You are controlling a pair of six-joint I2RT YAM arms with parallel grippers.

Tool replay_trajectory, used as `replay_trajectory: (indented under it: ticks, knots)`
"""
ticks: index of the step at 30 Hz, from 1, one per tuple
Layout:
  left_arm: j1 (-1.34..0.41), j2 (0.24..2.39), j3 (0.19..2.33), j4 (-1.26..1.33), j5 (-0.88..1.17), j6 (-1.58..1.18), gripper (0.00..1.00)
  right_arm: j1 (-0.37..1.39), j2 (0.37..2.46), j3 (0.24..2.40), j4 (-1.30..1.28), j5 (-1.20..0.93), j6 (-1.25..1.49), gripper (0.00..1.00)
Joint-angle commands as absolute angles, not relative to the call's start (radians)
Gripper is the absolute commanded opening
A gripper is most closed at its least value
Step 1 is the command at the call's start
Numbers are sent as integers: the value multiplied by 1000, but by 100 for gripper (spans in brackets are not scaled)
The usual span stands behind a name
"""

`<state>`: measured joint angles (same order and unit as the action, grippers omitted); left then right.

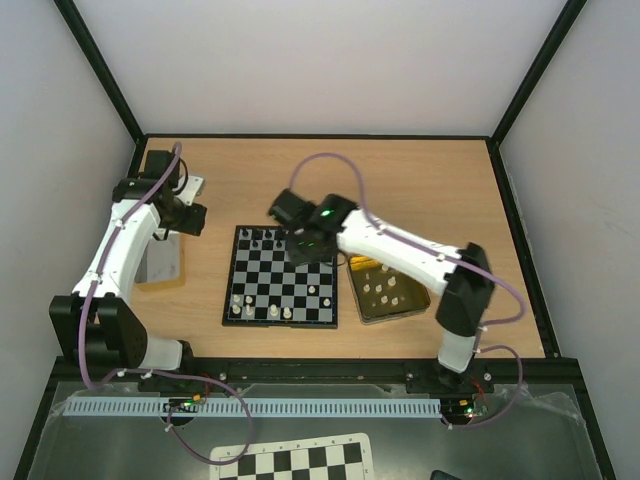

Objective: Set up the chess pieces on the board
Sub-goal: Place the chess piece on the chessboard.

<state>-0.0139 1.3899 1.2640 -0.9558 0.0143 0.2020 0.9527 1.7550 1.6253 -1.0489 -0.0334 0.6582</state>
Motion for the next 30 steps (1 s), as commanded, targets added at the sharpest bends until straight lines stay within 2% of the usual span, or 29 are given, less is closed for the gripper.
replay_trajectory:
  ticks: [1,5,15,30]
  knots:
    - [1,1394,1313,-986,103,200,57,1112,1935,1838,-1160,22,785,2]
    - [2,1396,1322,-964,170,177,57,1181,2020,1952,-1121,-12,875,2]
    - [2,1360,1269,-939,253,120,57,1271,2115,1948,-1042,-35,991,2]
    - [2,1354,1262,-930,220,100,57,1281,2120,1877,-1046,61,1032,2]
